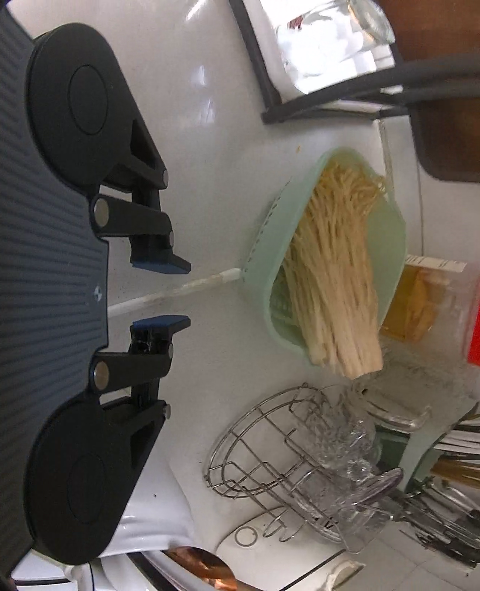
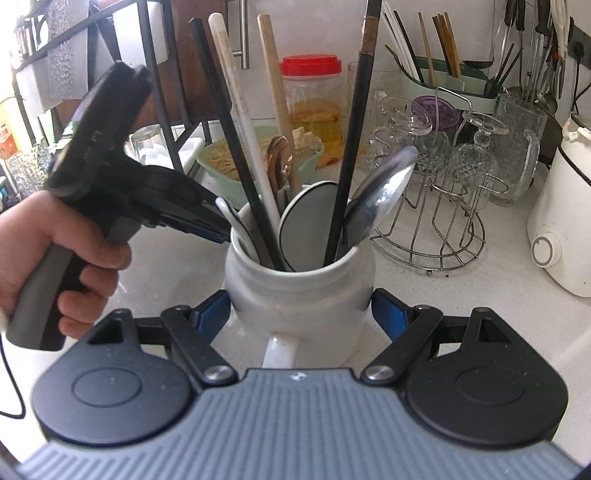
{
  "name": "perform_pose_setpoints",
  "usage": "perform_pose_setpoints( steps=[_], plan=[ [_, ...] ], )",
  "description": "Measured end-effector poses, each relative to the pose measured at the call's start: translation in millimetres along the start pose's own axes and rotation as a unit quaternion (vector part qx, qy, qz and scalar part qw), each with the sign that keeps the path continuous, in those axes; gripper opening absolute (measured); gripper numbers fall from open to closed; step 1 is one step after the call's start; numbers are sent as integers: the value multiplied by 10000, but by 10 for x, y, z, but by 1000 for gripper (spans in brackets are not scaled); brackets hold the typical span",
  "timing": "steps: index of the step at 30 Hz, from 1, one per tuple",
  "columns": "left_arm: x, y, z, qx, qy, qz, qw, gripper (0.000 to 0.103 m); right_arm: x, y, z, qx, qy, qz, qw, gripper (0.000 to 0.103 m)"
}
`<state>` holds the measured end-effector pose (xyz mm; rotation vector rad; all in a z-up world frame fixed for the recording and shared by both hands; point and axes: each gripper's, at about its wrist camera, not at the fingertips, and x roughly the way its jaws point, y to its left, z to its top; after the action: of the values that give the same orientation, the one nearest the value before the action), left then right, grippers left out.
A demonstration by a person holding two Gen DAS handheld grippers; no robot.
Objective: Organize utensils
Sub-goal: 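Lower the left tool onto the white chopstick and close on it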
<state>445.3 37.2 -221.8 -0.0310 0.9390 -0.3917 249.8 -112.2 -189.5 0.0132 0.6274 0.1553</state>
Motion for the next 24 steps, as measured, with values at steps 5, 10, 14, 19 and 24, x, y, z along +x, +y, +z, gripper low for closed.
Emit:
perform_pose_setpoints(
  steps=[5,10,14,19,24],
  plan=[
    [33,-36,-15,28,29,103,9999,14,-6,1,-2,18,-4,1,10000,86],
    [41,-77,-19,86,84,191,9997,9,7,12,9,47,-8,-30,10000,86],
    [1,-74,-60,49,121,240,9996,7,4,12,9,49,5,-33,10000,86],
    [-111,4,-127,-212,237,342,9989,7,15,1,35,20,73,-10,10000,86],
    [-230,103,-230,-539,353,520,9966,7,36,-23,78,-96,179,82,9998,86]
  ],
)
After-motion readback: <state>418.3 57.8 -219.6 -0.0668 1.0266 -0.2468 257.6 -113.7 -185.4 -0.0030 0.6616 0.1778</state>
